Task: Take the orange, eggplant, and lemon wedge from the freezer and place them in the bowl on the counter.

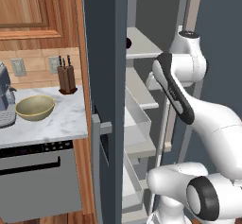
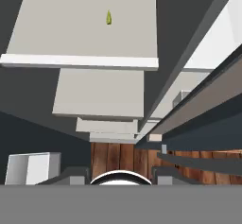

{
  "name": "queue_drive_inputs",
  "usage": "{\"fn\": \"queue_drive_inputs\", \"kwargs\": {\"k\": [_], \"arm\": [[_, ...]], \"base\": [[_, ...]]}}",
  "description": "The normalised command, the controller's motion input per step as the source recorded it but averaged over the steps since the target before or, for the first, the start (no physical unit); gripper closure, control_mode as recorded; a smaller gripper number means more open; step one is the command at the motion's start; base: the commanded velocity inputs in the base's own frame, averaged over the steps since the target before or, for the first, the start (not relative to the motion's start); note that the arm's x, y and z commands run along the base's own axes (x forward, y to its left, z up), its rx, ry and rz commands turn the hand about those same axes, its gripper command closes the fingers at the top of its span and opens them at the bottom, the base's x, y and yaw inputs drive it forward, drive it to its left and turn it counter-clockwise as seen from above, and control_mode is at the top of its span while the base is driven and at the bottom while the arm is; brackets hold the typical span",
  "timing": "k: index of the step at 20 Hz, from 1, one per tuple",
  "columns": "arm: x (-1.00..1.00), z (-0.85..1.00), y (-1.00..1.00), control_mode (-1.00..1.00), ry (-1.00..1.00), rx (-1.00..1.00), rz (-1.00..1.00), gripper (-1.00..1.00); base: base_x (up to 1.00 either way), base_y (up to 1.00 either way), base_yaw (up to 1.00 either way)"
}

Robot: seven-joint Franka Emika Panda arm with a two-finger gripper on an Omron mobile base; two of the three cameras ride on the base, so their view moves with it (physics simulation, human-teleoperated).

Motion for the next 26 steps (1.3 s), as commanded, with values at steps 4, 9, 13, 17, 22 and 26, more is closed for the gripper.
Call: {"fn": "queue_drive_inputs", "kwargs": {"k": [4,9,13,17,22,26], "arm": [[0.07,-0.19,0.23,-1.0,0.08,0.0,-0.01,-1.0],[0.38,-0.43,0.63,-1.0,0.08,-0.04,-0.08,-1.0],[0.36,-0.28,0.37,-1.0,0.0,-0.03,-0.08,-1.0],[0.5,-0.19,0.02,-1.0,0.0,0.0,-0.02,-1.0],[0.21,-0.13,-0.29,-1.0,-0.07,0.0,0.01,-1.0],[0.27,-0.25,-0.07,-1.0,-0.15,0.0,0.09,-1.0]], "base": [[0.0,0.0,0.0],[0.0,0.0,0.0],[0.0,0.0,0.0],[0.0,0.0,0.0],[0.0,0.0,0.0],[0.0,0.0,0.0]]}}
